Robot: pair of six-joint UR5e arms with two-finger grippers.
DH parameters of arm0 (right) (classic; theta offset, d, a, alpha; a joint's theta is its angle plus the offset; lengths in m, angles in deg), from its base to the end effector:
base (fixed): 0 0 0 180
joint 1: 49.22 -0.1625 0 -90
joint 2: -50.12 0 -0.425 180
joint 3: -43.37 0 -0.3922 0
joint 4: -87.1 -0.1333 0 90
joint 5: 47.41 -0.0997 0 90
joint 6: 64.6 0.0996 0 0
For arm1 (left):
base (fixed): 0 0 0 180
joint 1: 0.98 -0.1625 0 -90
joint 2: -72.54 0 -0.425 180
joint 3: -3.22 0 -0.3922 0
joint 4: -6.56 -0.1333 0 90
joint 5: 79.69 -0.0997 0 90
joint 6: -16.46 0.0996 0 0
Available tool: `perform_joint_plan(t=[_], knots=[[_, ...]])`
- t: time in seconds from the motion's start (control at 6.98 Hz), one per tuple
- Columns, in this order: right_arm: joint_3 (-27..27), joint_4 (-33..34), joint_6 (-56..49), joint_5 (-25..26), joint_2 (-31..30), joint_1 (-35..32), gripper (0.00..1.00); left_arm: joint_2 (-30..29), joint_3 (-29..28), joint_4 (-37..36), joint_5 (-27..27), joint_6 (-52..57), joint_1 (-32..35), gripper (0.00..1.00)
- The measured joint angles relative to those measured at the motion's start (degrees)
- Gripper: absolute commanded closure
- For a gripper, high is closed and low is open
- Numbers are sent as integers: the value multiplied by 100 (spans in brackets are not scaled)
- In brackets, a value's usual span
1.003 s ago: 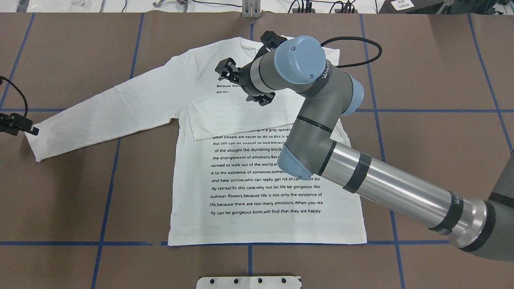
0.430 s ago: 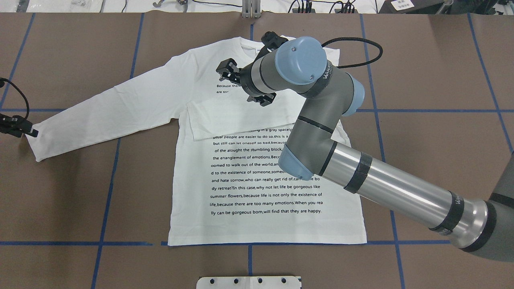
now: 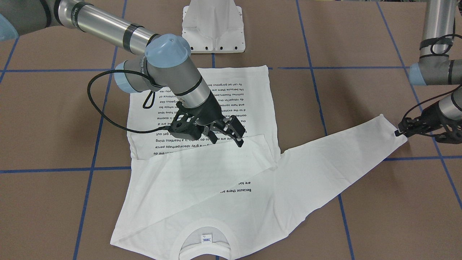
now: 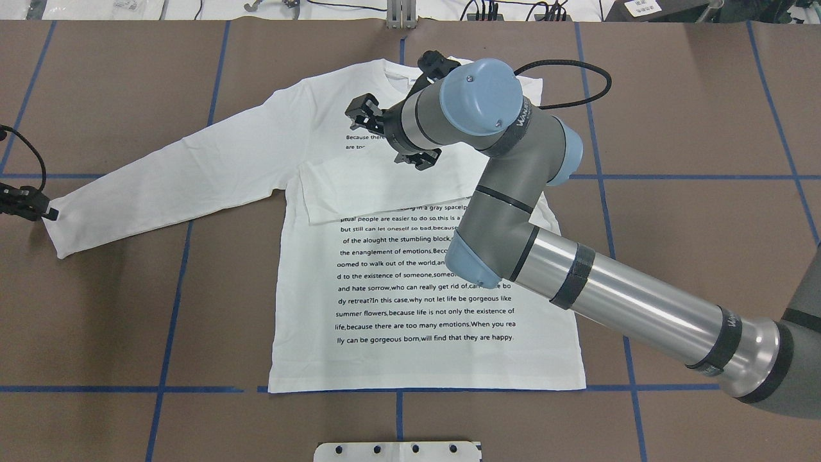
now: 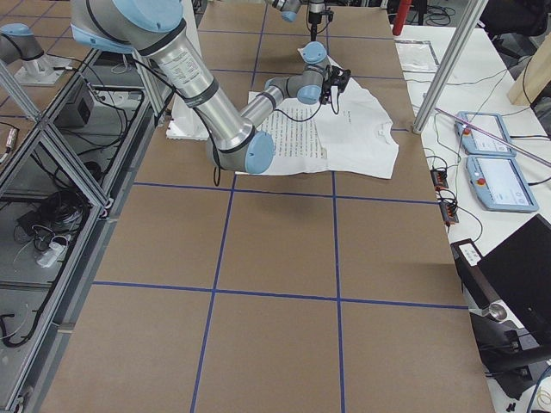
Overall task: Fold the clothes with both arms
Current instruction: 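Lay the folded sleeve down and lift the right gripper away, then fold the other sleeve across the chest with the left gripper while the right gripper withdraws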
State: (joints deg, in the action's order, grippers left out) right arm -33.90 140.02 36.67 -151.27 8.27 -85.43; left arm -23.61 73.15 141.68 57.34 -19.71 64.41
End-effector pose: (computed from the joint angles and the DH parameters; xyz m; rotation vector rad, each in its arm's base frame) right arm -0.5473 -0.5363 0.1527 0.0691 -1.2928 0.5592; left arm 0.1727 -0.5222 0.6858 0.0380 0.9476 0.0370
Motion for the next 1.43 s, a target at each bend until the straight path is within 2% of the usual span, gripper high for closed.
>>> perform_joint_plan(t=[0.14,0.57,0.86,1.0,1.15,1.43], knots=[[-24,1,0,-2,-14,0,1,0,-6,1,2,-2,0,100],[-138,7,6,-5,-79,0,1,-2,166,-19,23,-42,4,100],[-531,15,-12,-81,-404,-57,1,8,947,-252,146,-253,26,100],[-840,21,-71,-340,-738,-231,1,-147,1460,-541,222,-725,20,100],[-1030,22,-225,-857,-1045,-568,1,-551,1872,-819,266,-1517,-35,100],[-1304,3,-994,-1943,-1772,-1378,1,-1825,2180,-1041,218,-3664,-715,100]])
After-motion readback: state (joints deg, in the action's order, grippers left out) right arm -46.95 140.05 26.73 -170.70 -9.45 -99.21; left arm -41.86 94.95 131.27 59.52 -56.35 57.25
